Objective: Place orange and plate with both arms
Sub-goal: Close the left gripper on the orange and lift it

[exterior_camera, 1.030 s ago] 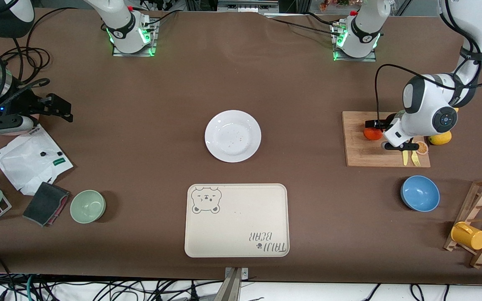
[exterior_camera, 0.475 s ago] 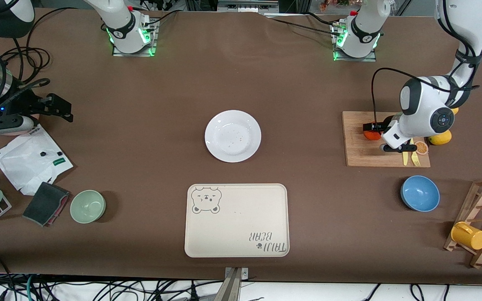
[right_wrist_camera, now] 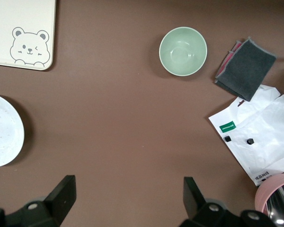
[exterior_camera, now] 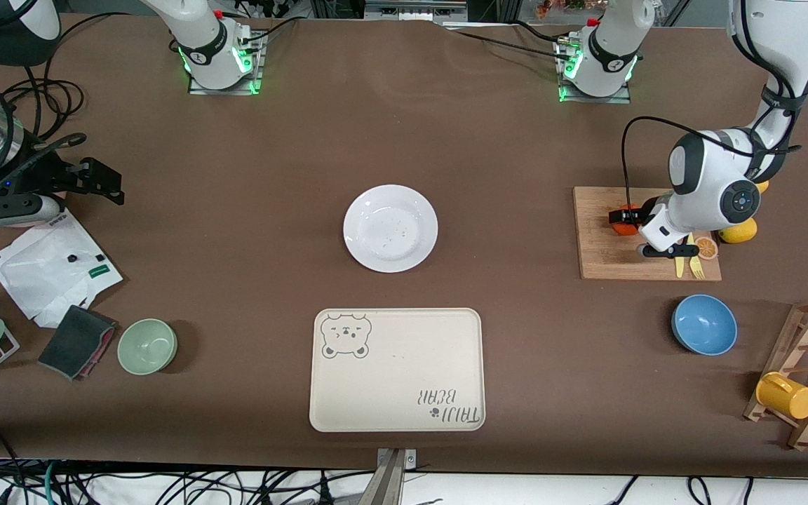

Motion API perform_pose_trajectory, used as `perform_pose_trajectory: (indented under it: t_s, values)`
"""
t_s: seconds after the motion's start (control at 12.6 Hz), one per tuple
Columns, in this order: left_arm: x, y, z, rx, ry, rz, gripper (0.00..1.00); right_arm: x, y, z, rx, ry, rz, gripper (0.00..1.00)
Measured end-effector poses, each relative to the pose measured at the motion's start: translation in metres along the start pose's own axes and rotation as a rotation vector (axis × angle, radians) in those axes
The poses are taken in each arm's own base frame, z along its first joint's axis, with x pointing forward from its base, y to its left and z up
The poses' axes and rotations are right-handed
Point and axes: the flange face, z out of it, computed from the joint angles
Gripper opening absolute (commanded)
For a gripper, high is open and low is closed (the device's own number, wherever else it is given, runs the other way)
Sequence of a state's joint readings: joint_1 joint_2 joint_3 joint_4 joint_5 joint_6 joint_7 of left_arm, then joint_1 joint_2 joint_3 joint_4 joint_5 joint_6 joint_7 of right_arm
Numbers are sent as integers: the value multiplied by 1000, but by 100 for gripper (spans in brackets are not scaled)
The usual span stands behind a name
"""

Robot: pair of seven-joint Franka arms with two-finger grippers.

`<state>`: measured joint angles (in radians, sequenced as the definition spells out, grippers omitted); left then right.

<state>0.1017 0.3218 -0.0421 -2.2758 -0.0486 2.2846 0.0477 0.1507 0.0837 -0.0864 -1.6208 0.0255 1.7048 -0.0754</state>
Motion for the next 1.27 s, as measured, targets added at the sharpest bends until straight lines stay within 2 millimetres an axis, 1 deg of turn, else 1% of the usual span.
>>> perform_pose_trajectory:
  t_s: [0.08,0.16,0.32,0.4,0.48,0.55,0.71,0.79,0.95,1.11,1.27]
  values:
    - [0,0,0,0,0,0,39,0,0,0,0,0,0,100]
    - [0,0,0,0,0,0,36,0,0,0,0,-1,0,100]
    - [1,0,-2,0,5,-1,34,0,1,0,0,-1,1,100]
    - [4,1,-6,0,16,1,25,0,1,0,0,-1,1,100]
    - [7,2,-15,1,31,3,19,0,1,0,0,-1,1,100]
    - [12,6,-27,2,43,7,19,0,1,0,0,-1,1,100]
    - [23,24,-61,0,49,4,19,0,1,0,0,-1,1,100]
    - [27,38,-78,-1,48,-4,19,0,1,0,0,-1,2,100]
    - [32,76,-107,-5,51,-30,19,0,1,0,0,-2,2,100]
    - [29,128,-123,-12,70,-55,19,0,1,1,0,-2,2,100]
    - [22,176,-130,-41,77,-67,19,0,1,1,0,-4,2,100]
